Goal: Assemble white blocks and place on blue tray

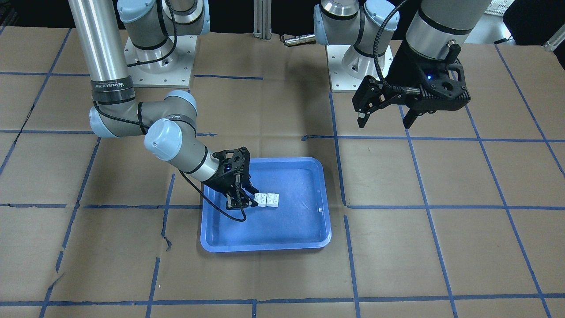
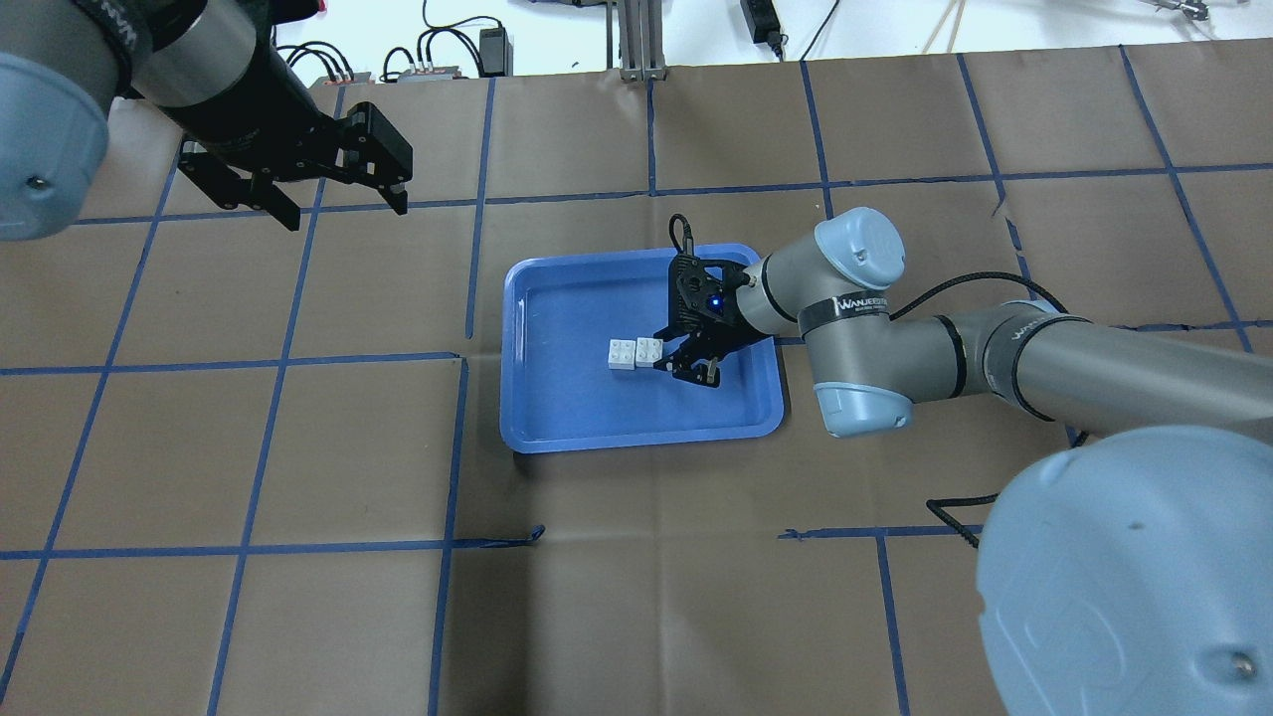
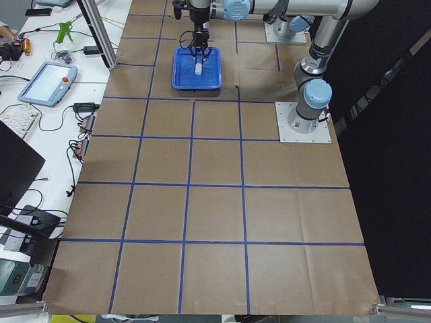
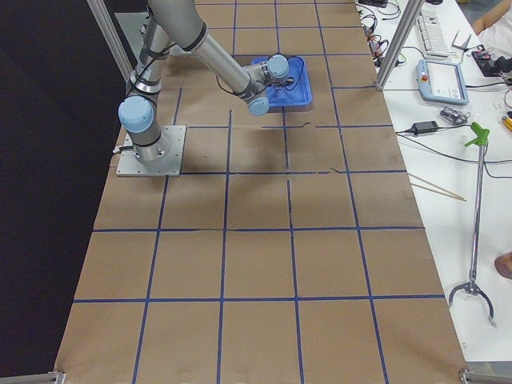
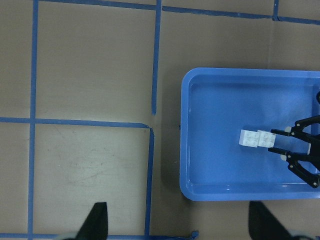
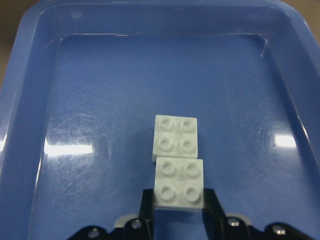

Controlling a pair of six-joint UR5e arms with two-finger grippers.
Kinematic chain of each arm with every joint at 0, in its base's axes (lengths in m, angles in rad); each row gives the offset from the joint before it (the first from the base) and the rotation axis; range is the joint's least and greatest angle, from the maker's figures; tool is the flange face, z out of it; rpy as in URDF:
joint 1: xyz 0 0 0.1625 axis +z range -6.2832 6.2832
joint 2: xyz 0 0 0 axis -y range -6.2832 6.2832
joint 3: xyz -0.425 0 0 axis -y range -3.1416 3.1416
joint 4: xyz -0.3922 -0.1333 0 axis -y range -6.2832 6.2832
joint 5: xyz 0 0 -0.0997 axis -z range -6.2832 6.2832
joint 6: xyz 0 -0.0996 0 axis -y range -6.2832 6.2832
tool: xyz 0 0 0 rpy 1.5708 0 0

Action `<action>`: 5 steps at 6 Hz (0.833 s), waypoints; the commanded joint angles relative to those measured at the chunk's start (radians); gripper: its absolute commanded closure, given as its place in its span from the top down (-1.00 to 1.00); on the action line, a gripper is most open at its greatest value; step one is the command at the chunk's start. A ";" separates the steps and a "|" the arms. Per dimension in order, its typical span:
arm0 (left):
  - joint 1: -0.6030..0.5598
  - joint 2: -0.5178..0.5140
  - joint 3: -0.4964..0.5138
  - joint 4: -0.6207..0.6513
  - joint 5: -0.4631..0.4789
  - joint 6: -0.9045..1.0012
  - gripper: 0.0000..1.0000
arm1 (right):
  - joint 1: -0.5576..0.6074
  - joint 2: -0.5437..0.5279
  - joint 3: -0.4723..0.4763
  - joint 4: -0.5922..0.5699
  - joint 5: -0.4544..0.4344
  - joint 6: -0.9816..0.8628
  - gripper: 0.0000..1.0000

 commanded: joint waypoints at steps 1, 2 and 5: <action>0.000 0.000 0.000 0.000 -0.002 0.000 0.98 | 0.001 0.000 0.001 -0.001 0.002 0.001 -0.30; 0.001 0.000 0.003 0.000 0.000 -0.001 0.98 | 0.000 0.000 0.001 -0.001 0.003 0.003 -0.17; 0.001 0.000 0.007 0.002 -0.003 -0.005 0.98 | 0.000 0.000 0.001 -0.001 0.005 0.004 0.02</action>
